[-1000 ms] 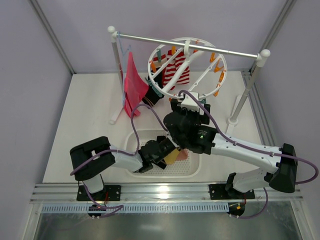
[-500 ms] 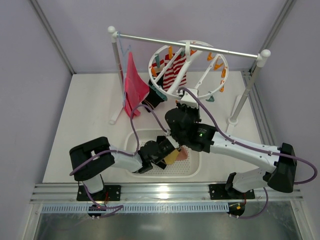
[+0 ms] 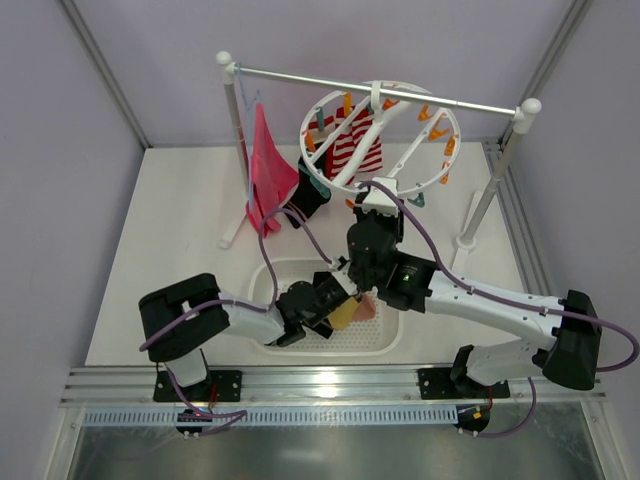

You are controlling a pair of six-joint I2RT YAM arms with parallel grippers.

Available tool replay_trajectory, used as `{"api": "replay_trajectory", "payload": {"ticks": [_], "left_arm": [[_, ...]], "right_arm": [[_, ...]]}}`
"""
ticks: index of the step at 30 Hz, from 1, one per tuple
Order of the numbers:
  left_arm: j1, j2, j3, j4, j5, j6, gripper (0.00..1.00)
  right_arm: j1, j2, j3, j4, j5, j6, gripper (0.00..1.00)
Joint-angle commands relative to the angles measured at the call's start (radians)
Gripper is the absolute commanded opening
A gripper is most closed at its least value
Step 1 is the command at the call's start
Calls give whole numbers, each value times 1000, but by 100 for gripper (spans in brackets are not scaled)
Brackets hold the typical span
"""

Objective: Remove the socks clipped to the hanger

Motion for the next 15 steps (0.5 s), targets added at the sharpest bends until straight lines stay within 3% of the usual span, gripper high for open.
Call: {"api": "replay_trajectory", "payload": {"ticks": [1,3,6,10,15], "left_arm": [[-24,-19,3,212,32,73,0],[-21,-22,-5,210,32,87,0],[2,-54,-9,167,66,67,0],[58,-144,14,-62,200,-2,0],[68,-241,-2,-164,221,9,0]], "right_arm": [[-6,-60,-33,96,-97,-8,47],[-7,-113,-63,87,-148,0,76],[-7,-202,-134,116,-287,3,91],[-10,-328,-220,139,-410,11,96],[-29,-466,-297,104,-592,20,99]]}}
